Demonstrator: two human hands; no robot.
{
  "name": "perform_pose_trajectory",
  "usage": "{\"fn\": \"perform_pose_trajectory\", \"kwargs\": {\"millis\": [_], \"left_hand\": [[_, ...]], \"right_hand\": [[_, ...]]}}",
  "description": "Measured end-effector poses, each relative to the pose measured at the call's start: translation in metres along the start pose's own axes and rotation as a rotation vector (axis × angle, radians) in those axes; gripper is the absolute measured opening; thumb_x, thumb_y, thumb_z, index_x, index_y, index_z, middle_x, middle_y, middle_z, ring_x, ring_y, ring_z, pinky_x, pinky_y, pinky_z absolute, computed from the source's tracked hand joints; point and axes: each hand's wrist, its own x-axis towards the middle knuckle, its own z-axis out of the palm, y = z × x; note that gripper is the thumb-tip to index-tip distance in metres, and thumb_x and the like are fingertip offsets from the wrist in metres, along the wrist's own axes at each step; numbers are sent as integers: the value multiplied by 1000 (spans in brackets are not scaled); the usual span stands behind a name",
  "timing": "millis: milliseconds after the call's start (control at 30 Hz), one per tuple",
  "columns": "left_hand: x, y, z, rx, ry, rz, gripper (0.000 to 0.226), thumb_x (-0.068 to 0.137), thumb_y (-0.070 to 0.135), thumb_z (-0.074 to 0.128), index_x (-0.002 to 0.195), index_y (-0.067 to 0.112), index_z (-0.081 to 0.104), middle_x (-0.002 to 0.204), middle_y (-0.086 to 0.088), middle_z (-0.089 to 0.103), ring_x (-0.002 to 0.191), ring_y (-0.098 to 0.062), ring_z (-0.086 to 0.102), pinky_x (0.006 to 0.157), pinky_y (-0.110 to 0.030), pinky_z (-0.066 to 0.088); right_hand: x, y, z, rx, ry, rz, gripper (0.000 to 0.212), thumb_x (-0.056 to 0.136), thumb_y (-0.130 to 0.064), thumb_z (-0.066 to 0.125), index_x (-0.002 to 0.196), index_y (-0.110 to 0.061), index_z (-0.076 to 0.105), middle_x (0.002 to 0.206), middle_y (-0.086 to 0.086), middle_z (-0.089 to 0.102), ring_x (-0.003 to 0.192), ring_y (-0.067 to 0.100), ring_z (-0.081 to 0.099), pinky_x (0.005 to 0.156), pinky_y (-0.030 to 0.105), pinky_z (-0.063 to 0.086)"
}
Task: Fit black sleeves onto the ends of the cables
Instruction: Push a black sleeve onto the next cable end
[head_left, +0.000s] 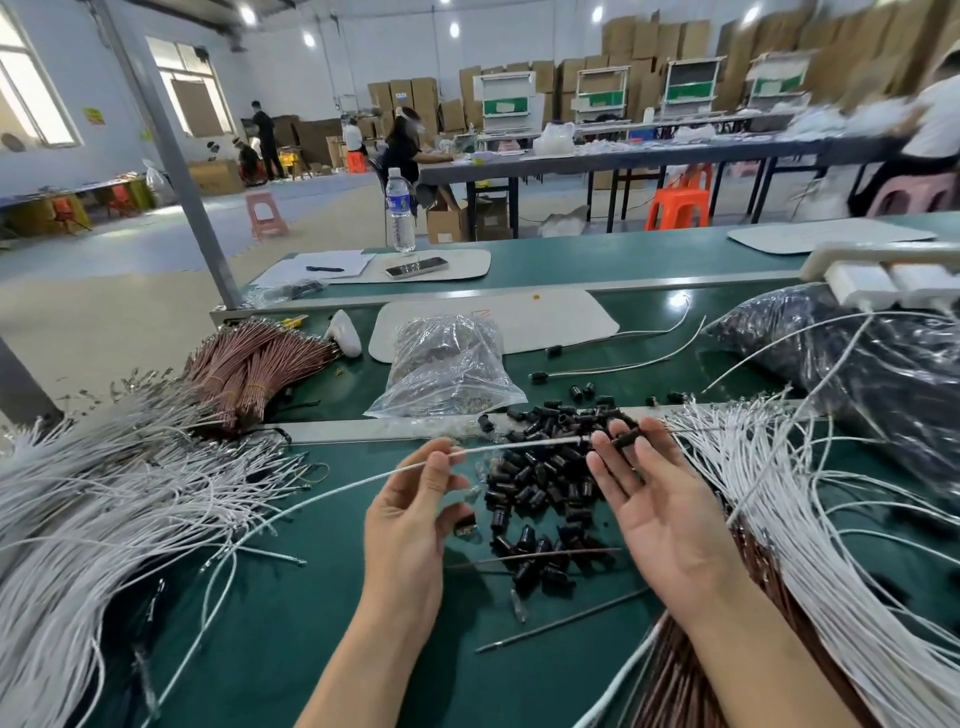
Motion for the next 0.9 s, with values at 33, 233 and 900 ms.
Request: {"fn": "perform_pose_trajectory", "kwargs": {"millis": [33,233,900], "left_hand": [[0,1,1,-27,3,-12,16,81,24,70,90,26,83,92,1,77,73,-6,69,58,-20,57],[-4,-1,6,-10,-1,-38,16,80,25,71,91,27,83,94,1,78,73,-5,67,59,-20,56],[-3,-3,4,23,26,-46,17,78,27,72,91,26,83,91,0,76,66,-5,62,54,-20,54]], "right_hand": [[0,0,-1,13,24,-2,21,91,-4,55,104,-15,68,103,11,74,98,25,75,90,37,60],[-2,4,1,9,42,70,24,88,2,56,106,-10,67,97,16,75,95,27,75,92,39,59],[-1,3,-2,38,48,102,19,88,0,61,101,-9,72,99,16,76,94,29,76,81,37,63]]}}
